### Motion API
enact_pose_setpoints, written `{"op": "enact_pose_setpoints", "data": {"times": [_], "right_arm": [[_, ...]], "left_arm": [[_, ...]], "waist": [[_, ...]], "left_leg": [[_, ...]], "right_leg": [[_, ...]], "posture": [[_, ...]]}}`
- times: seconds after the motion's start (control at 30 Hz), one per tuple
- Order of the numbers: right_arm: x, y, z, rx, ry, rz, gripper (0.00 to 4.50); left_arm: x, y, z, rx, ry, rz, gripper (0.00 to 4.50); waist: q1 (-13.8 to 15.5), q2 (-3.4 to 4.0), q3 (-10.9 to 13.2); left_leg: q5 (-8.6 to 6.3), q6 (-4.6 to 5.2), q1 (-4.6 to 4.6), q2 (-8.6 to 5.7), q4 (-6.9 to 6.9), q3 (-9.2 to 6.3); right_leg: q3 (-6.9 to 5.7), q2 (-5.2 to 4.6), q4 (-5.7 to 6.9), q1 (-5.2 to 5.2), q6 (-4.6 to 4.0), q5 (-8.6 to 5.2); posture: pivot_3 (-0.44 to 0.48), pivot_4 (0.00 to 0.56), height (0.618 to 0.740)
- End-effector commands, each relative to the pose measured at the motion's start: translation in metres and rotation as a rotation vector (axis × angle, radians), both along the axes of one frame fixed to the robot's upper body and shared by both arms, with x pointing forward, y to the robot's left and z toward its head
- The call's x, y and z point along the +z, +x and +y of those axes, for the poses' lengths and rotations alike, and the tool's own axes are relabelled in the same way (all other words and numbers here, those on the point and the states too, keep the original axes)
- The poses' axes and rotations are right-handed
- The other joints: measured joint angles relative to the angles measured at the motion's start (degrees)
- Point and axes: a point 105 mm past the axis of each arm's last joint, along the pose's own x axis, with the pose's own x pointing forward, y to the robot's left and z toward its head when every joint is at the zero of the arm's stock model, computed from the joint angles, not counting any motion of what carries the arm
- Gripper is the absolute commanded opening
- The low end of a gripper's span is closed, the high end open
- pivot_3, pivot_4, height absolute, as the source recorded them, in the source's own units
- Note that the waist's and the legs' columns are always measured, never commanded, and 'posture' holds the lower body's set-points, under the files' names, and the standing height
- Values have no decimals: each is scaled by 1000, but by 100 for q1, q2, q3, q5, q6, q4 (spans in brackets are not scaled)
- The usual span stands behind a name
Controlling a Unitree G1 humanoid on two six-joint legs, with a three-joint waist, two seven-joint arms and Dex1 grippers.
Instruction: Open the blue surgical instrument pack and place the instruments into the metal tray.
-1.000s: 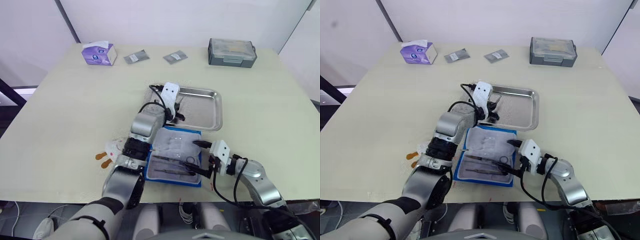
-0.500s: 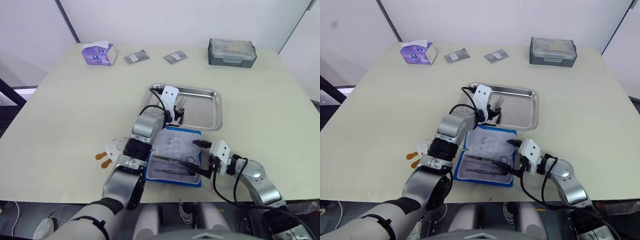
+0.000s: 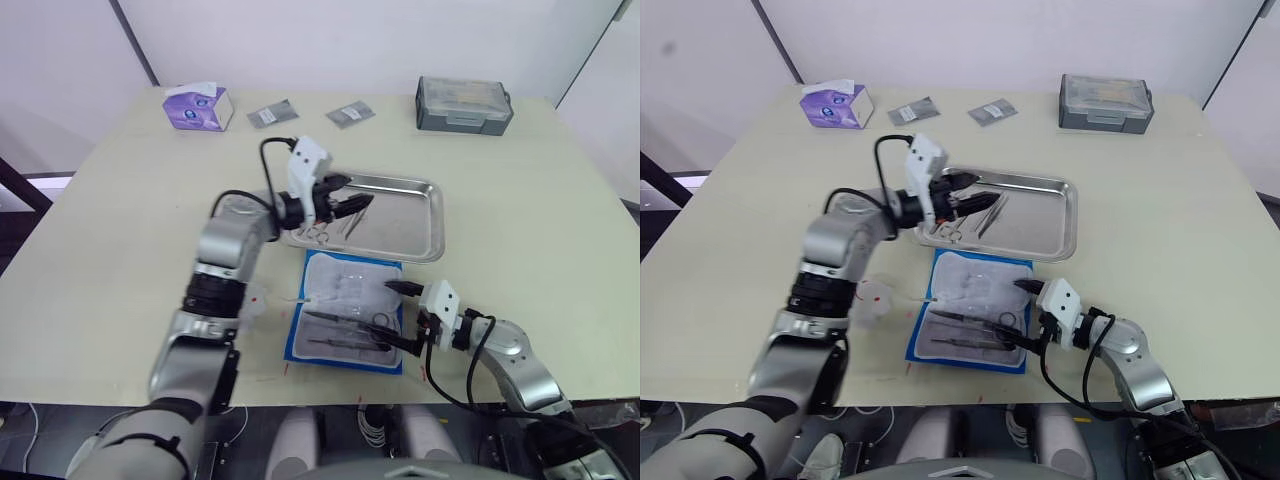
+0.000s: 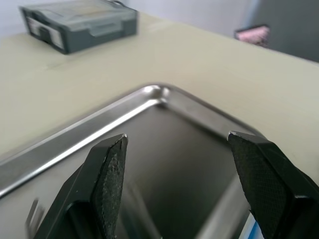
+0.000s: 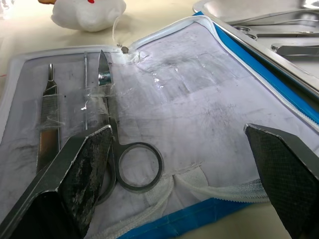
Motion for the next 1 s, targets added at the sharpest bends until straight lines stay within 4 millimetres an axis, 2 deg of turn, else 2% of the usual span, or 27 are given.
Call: {"op": "enact_pose_setpoints", "data": {"times": [0.03,0.23,0.33,0.4,0.57,0.9,1.0], "right_arm": [[-39,-11,-4,-16,-76,148,4500],[-38,-10,-7,-17,-80,146,4500],[-38,-12,-10,-24,-84,147,4500],[-38,-12,-12,-25,-85,147,4500],[-35,-13,-14,-29,-81,142,4500],[-19,-12,-17,-30,-49,102,4500],[-8,-11,-18,-26,-29,73,4500]], "left_arm": [[12,-16,10,-154,23,-89,3394],[6,-42,40,-336,94,-7,3394],[-4,-74,59,-477,154,68,4301],[-5,-82,63,-508,156,94,4424],[-4,-85,71,-525,179,59,4424],[-5,-93,67,-628,229,-51,4424],[-5,-95,68,-648,240,-90,4424]], "waist": [[6,-1,0],[-2,1,1],[4,7,4],[-2,4,5],[50,6,7],[165,25,19],[168,31,25]], "left_leg": [[0,0,0,0,0,0],[-1,2,0,1,1,2],[-2,3,2,4,-2,7],[-2,3,-1,4,-2,3],[-2,4,-4,4,0,-1],[-3,6,-29,1,4,-4],[-3,6,-35,-1,7,-8]], "right_leg": [[0,0,0,1,0,0],[2,4,0,0,-1,-1],[9,5,-1,0,-2,-1],[5,4,-1,-2,-2,-1],[-1,-2,-3,-1,-3,-2],[-8,-2,-8,-18,-2,-2],[-13,-2,-9,-19,-2,-2]], "posture": [[0,150,740],[0,150,740],[0,150,740],[0,150,740],[0,150,740],[0,150,740],[0,150,740]]}}
